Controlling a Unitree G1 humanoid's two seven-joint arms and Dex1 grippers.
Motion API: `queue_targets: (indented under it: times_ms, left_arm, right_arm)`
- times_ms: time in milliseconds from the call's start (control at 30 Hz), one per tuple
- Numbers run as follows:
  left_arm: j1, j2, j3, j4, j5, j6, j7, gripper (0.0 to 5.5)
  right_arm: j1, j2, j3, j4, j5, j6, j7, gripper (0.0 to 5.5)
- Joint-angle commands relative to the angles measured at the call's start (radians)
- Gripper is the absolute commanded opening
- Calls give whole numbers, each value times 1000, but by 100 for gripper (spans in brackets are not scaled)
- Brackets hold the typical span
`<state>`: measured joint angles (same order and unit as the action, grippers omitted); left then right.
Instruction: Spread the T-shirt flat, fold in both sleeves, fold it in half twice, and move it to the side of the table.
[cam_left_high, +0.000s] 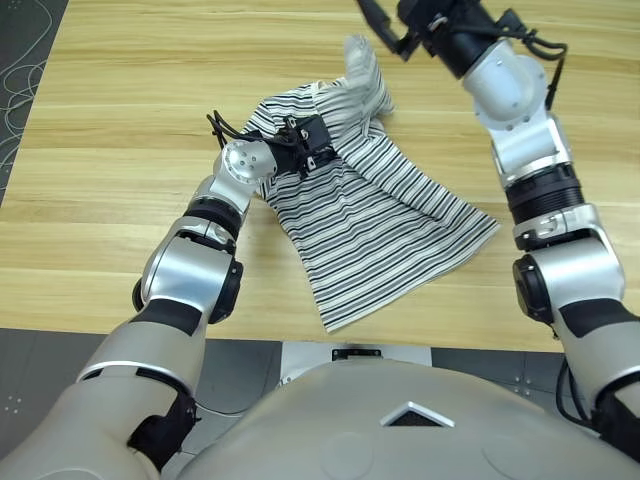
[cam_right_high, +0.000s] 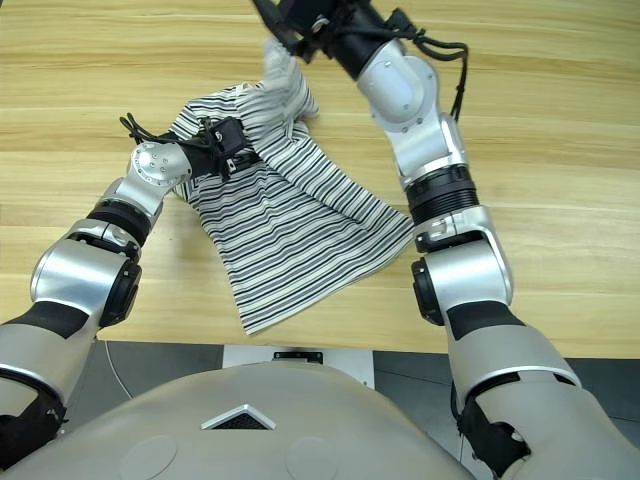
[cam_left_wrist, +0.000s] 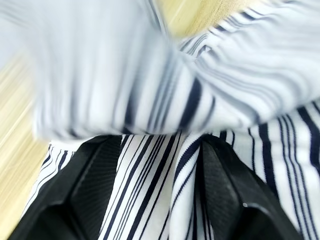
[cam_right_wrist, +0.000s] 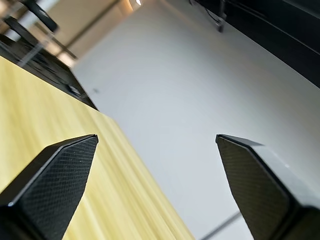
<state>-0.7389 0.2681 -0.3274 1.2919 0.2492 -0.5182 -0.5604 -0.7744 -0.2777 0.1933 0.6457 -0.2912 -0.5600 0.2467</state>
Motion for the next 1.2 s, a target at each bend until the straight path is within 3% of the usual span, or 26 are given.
queue_targets:
  times_ms: [33, 267, 733, 1000, 1200]
  left_arm:
    - [83, 11, -27, 62, 66, 75, -19, 262]
    - [94, 21, -18, 61, 63, 72, -22, 262]
    - [106, 37, -19, 56, 68, 50, -43, 262]
    - [134, 27, -21, 49, 64, 22, -59, 262]
    - [148, 35, -11, 49, 55, 25, -57, 262]
  right_arm:
    - [-34, -93, -78, 13, 31, 24, -10, 437]
    - [-4, -118, -76, 38, 24, 26, 1, 437]
    - [-41, 93, 104, 492, -66, 22, 20, 437]
    - [-129, 41, 154, 675, -163, 162, 4, 437]
    - [-171, -63, 151, 707, -198, 228, -3, 437]
